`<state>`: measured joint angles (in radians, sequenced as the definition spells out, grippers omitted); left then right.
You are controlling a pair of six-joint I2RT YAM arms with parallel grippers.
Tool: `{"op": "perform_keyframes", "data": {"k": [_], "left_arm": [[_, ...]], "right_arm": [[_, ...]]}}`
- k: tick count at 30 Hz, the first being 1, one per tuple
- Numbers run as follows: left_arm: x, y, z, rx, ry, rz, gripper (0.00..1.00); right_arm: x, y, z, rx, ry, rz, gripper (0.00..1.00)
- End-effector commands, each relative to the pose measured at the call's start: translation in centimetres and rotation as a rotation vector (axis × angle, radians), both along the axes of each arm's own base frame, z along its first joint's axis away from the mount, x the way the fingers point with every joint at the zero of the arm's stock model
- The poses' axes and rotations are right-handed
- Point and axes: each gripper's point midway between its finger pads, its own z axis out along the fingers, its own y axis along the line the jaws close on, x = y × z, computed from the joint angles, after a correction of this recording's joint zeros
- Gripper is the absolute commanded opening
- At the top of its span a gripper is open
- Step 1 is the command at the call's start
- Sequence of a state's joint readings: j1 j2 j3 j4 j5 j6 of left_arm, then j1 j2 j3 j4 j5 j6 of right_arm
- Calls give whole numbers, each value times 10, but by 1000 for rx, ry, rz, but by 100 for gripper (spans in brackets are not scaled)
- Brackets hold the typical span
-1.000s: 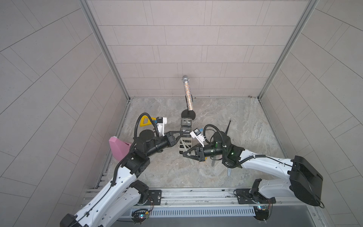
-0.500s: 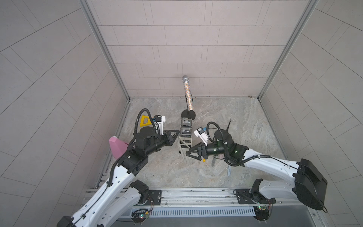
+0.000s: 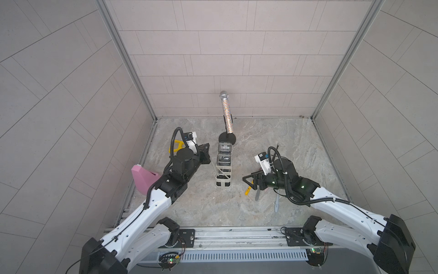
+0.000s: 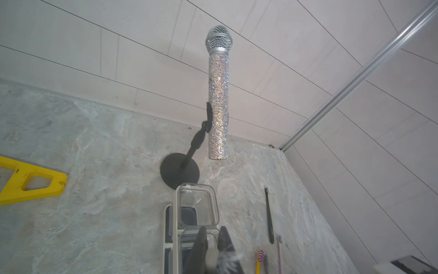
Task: Place the toothbrush into the toothbrush holder
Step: Place the toothbrush in the toothbrush holder.
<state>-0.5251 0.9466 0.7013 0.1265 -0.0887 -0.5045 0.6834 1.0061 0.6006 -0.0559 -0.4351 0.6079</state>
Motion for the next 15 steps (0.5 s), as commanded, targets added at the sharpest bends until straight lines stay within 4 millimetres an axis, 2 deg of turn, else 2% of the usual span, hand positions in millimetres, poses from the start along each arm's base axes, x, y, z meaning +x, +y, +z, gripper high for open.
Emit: {"op": "perform_keyframes", "data": {"k": [1,8,15], "left_arm": [[10,5,28,-10,-140,84,0],[5,-27,14,140,-177,73,0],[-3,-32,-9,202,-196,113,0]], "right_arm": [[1,-7,-12,-35,-16,-21,78],[0,-12,-17,-21,-40,-44,78],[-3,-20,-19,-14,-56,-67,78]]}}
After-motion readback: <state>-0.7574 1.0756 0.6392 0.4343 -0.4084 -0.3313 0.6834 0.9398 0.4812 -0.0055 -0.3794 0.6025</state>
